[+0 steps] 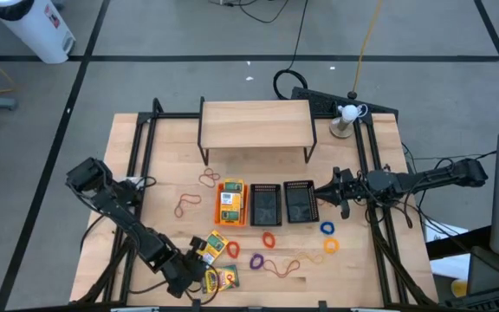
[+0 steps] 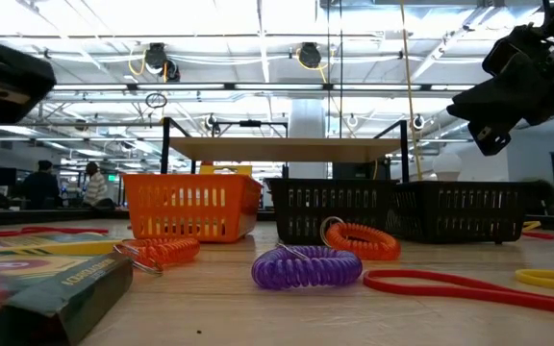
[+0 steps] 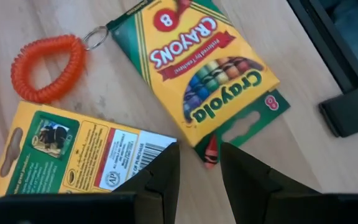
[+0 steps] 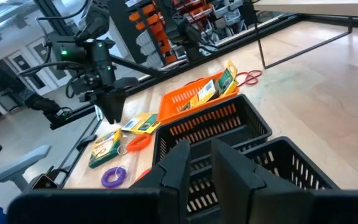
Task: Pick & Place Office Desk Supplies
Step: Put the yellow crayon box into the orange bin
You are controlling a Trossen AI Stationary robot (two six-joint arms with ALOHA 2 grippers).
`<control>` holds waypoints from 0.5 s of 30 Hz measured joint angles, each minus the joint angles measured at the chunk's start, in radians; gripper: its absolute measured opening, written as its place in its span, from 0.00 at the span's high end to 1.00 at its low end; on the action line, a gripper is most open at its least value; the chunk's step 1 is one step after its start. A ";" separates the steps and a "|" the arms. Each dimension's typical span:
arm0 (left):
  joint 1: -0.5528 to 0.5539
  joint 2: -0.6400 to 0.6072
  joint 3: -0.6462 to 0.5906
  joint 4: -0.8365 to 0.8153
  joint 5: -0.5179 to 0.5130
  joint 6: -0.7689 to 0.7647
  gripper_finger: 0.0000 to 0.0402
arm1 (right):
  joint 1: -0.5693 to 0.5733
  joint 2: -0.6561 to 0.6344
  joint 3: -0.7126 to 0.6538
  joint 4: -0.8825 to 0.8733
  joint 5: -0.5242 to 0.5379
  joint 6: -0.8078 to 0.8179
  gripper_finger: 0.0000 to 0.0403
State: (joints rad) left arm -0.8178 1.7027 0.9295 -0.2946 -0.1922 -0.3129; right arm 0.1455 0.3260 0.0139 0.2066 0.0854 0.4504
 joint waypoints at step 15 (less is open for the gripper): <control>-0.029 0.020 0.000 0.008 -0.074 0.024 0.72 | 0.000 0.000 0.000 0.000 0.001 0.009 0.85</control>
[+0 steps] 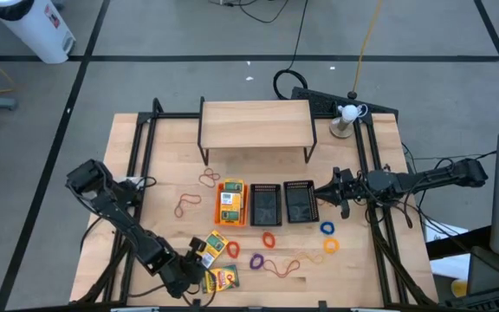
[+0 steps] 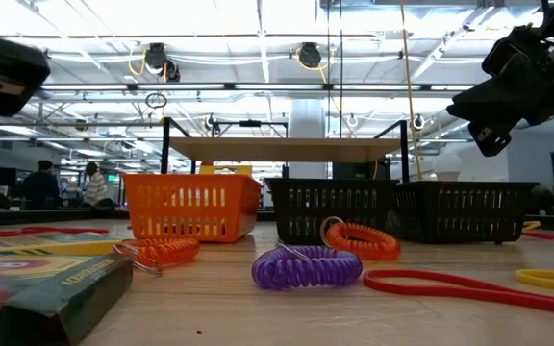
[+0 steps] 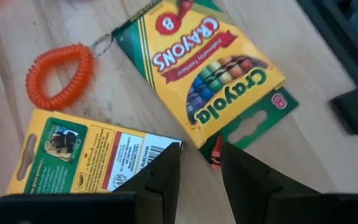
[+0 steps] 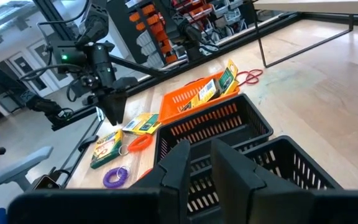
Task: Pick & Place Office Desk Supplies
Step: Put the yellow crayon box into the orange bin
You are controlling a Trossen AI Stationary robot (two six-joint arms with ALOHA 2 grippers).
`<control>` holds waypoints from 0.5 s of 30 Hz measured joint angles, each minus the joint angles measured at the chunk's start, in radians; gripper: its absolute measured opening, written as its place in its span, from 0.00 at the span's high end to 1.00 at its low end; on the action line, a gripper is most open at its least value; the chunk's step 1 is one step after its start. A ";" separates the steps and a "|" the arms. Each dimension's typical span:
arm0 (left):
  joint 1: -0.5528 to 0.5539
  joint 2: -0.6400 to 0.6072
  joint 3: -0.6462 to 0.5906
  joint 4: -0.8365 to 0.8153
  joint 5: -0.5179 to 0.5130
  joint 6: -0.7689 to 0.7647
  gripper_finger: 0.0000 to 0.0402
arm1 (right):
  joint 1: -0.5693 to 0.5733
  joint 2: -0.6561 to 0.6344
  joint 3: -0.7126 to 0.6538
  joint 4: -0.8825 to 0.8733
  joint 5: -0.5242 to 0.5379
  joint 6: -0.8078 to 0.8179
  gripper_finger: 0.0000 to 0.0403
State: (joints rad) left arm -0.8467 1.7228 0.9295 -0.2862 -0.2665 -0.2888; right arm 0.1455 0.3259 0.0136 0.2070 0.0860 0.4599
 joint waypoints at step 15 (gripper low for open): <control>0.081 0.018 0.003 0.058 0.039 0.158 0.72 | 0.000 0.000 0.000 -0.001 0.000 -0.002 0.85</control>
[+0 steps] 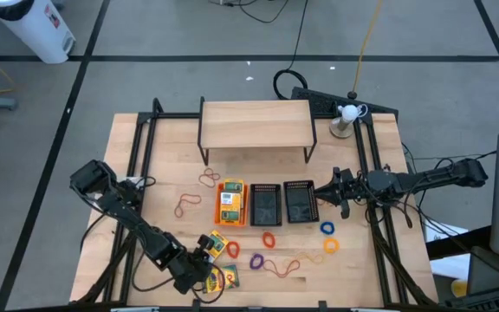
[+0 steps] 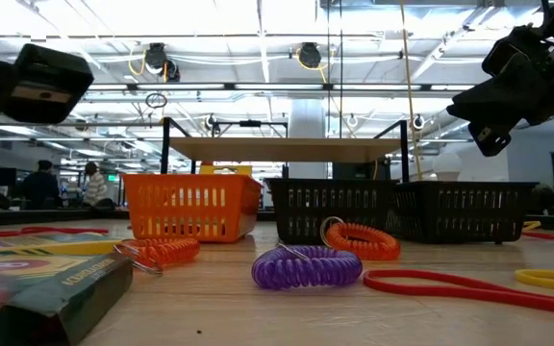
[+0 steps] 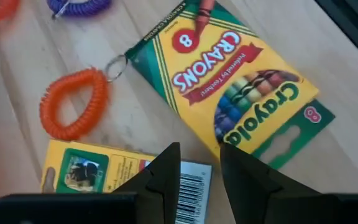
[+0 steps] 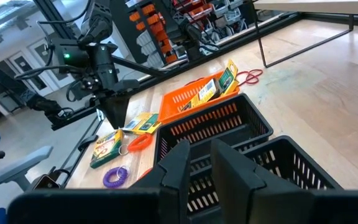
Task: Pick & Place Office Desk Supplies
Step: Put the yellow crayon box into the orange bin
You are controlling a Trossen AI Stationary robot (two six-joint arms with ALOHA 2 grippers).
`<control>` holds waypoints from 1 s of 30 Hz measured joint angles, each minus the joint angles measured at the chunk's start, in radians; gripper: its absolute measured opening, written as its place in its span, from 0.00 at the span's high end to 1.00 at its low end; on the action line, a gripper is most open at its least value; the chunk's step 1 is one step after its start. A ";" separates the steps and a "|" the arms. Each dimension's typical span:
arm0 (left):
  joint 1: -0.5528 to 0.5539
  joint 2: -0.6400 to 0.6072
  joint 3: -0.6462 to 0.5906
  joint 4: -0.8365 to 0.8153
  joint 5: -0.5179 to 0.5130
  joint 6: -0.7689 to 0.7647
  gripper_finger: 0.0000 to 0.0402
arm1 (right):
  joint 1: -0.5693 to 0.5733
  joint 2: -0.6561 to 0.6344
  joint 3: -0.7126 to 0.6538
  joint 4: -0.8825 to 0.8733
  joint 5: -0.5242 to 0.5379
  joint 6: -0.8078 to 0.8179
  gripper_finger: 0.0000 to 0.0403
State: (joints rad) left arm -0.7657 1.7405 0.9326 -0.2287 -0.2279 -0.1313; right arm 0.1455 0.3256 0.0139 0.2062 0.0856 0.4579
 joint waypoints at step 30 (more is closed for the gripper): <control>0.257 0.006 0.161 -0.028 0.360 0.250 0.72 | 0.000 0.001 0.000 -0.002 -0.008 -0.001 0.85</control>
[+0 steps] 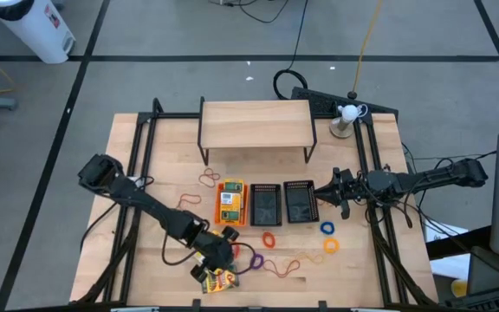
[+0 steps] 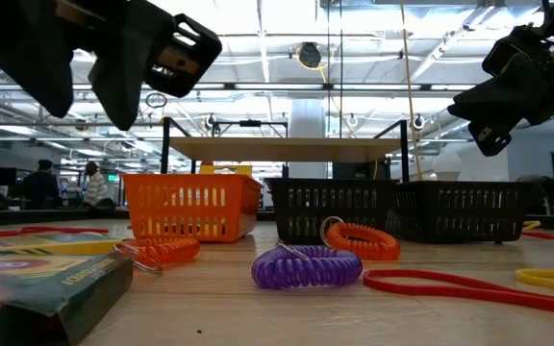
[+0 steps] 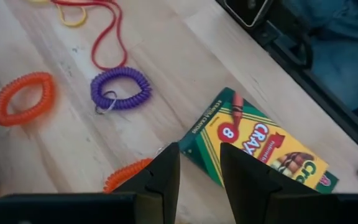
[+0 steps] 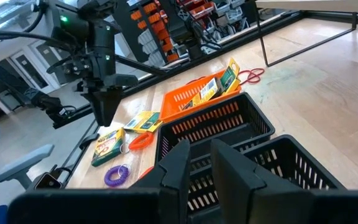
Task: Pick & Place Office Desk Supplies
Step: Put the yellow crayon box into the orange bin
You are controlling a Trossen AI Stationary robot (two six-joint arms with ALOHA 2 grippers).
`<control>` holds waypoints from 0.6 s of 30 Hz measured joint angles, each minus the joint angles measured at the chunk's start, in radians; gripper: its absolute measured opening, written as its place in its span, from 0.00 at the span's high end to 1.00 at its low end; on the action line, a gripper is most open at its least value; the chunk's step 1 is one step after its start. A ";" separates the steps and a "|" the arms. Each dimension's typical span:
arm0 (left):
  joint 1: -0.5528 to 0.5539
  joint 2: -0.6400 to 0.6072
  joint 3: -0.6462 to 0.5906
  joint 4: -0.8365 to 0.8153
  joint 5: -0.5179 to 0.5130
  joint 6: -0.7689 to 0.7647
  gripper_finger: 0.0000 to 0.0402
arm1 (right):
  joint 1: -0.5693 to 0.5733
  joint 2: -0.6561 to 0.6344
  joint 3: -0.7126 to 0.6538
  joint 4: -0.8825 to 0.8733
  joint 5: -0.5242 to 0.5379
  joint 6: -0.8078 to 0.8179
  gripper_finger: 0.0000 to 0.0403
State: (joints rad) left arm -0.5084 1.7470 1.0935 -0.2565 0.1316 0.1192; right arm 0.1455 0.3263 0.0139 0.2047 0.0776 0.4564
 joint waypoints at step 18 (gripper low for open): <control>0.019 0.209 0.200 -0.148 0.113 0.014 0.72 | 0.000 0.030 0.000 0.001 0.000 0.006 0.85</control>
State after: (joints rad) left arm -0.4891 1.9557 1.2937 -0.4046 0.2445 0.1337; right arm 0.1455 0.3563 0.0139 0.2061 0.0772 0.4625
